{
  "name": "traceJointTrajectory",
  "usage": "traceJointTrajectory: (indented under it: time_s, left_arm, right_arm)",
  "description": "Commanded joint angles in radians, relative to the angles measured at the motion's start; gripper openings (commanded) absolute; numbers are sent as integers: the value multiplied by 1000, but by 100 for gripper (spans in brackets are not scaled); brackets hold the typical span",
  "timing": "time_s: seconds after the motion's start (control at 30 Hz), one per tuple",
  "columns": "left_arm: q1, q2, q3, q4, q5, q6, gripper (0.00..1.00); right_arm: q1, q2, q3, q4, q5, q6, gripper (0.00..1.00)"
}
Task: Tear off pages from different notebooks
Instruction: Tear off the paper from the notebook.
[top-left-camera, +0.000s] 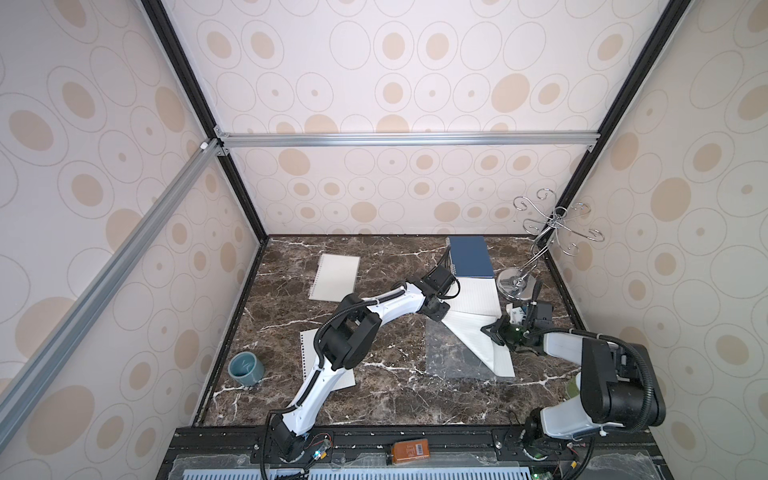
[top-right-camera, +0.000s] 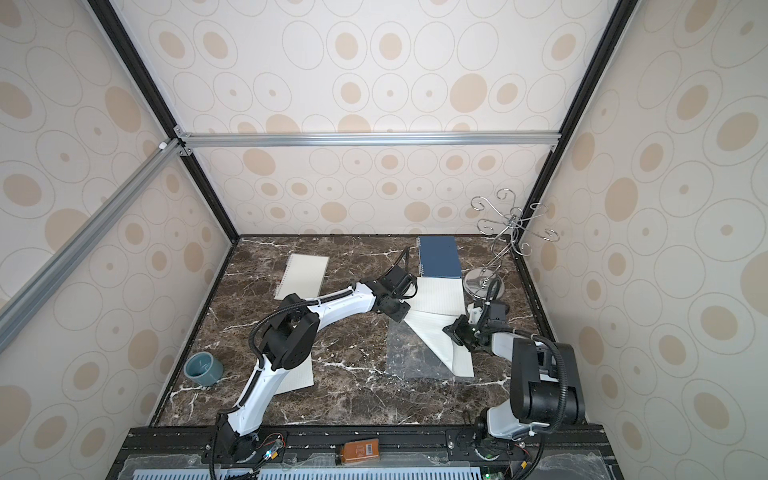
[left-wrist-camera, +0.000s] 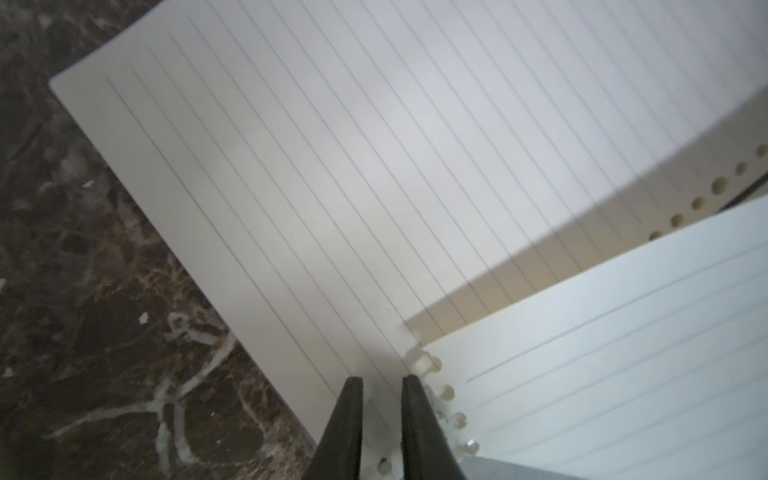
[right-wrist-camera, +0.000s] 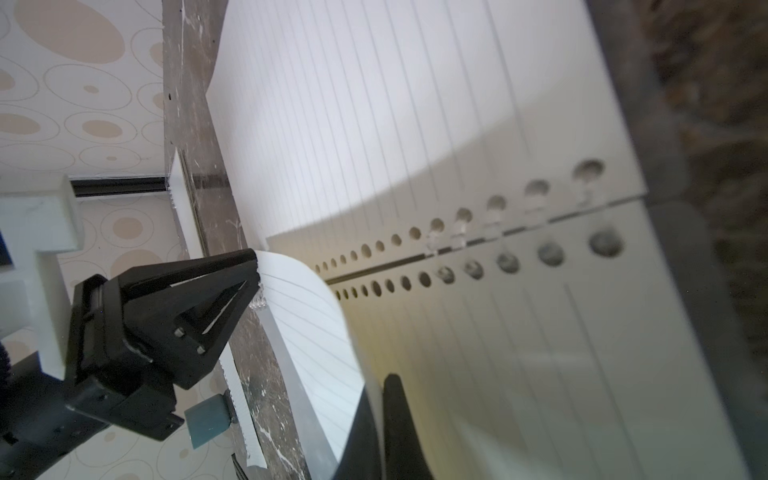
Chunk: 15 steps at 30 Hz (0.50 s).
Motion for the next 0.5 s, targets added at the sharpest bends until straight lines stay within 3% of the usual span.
traceJointTrajectory:
  time_s: [0.0, 0.27, 0.4, 0.47]
  left_arm:
    - [21, 159, -125, -249, -37, 25, 18]
    - [26, 154, -139, -239, -35, 26, 17]
    - [38, 135, -179, -223, -40, 26, 16]
    - [42, 128, -196, -214, -39, 26, 16]
  right_arm:
    - [-73, -42, -9, -14, 75, 0, 0]
    - [-76, -40, 76, -95, 45, -54, 0]
    - [-244, -96, 32, -46, 59, -15, 0]
    - [-273, -120, 72, -117, 92, -45, 0]
